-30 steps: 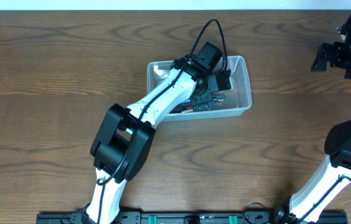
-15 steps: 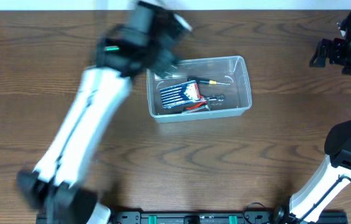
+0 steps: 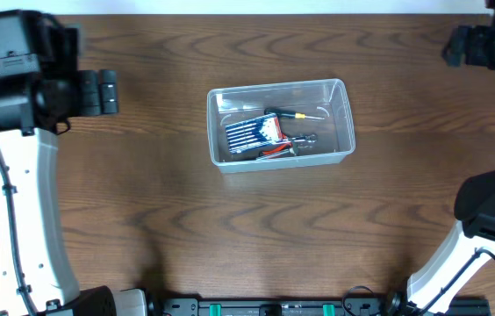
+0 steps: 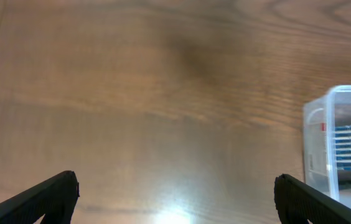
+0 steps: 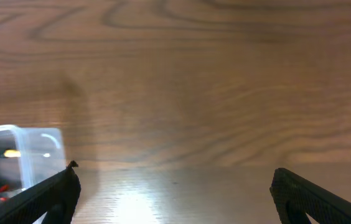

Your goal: Pack container

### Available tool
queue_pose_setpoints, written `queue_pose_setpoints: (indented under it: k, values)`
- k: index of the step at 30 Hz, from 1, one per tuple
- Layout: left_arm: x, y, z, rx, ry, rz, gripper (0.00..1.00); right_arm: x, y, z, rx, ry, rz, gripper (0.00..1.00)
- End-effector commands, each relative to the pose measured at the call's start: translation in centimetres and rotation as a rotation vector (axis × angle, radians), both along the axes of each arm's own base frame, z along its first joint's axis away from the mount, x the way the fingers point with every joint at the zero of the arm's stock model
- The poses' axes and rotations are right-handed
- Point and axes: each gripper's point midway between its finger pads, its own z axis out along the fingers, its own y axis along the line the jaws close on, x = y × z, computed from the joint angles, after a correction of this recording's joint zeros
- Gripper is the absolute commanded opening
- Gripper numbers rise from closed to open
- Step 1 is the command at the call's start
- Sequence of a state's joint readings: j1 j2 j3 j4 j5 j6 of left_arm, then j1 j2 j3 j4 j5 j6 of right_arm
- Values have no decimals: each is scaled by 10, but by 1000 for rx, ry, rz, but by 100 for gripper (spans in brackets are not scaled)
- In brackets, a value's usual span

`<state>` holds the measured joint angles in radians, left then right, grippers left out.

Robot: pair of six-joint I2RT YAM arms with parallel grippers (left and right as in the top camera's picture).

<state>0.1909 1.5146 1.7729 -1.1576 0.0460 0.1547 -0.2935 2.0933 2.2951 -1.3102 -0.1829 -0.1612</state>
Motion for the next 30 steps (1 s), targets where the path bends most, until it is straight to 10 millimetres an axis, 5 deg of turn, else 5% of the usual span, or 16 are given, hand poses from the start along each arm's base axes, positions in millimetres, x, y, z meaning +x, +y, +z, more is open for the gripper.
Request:
queue_pose_setpoints:
  k: [1,7,11,19,22,25,30]
  values:
    - [-11,1,-8,-72,25,62,98,-3,34,14,-2,-15,78,99]
    - [-37,-7,-47,-110,183,57,99,-30,76,5,28,112,154,99]
    - [-57,-15,-73,-130,235,27,99,-57,87,18,37,152,172,99]
    - [-98,-60,-103,-248,104,-71,99,-129,105,115,-10,-64,195,99]
    - [-111,-81,-101,-240,3,-141,99,-161,119,130,-31,-148,229,99]
    - [-120,-100,-91,-214,-118,-230,99,-193,130,115,-51,-181,254,99]
    - [-135,-104,-69,-110,-263,-274,99,-237,139,67,-28,-276,213,99]
